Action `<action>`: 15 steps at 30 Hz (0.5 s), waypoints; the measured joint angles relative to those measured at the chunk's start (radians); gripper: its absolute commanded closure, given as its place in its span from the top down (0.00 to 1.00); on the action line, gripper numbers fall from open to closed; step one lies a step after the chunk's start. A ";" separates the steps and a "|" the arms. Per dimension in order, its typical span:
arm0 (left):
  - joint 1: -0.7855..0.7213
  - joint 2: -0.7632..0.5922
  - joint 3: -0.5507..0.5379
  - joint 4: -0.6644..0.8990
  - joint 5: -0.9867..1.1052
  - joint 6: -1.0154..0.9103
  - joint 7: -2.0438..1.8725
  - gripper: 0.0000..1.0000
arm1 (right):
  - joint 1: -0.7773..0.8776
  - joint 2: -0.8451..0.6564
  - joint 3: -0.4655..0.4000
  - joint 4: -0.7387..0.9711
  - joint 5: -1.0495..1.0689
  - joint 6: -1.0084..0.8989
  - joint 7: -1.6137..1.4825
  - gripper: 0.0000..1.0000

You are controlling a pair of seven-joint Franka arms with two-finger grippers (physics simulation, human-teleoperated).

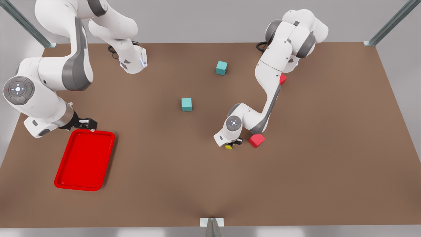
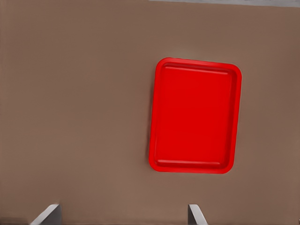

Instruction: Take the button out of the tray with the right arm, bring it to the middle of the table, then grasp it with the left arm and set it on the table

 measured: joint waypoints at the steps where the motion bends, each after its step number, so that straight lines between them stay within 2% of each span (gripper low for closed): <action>1: 0.001 0.000 0.000 0.000 0.000 -0.001 0.007 0.73 | 0.002 -0.001 0.000 0.001 -0.001 -0.001 -0.009 1.00; 3: 0.010 -0.001 0.000 -0.001 0.000 -0.003 0.020 0.70 | 0.009 -0.001 0.000 0.002 -0.002 -0.002 -0.026 1.00; 4: 0.016 -0.001 0.000 -0.001 0.000 -0.005 0.027 0.64 | 0.019 -0.002 0.000 0.003 -0.003 -0.003 -0.034 1.00; 10: 0.022 -0.002 0.000 -0.001 0.000 -0.014 0.058 0.51 | 0.025 -0.003 0.000 0.019 -0.004 -0.008 -0.073 1.00; 15: 0.019 -0.003 0.000 0.000 0.004 -0.022 0.073 0.48 | 0.017 -0.005 -0.002 0.022 -0.004 -0.011 -0.096 1.00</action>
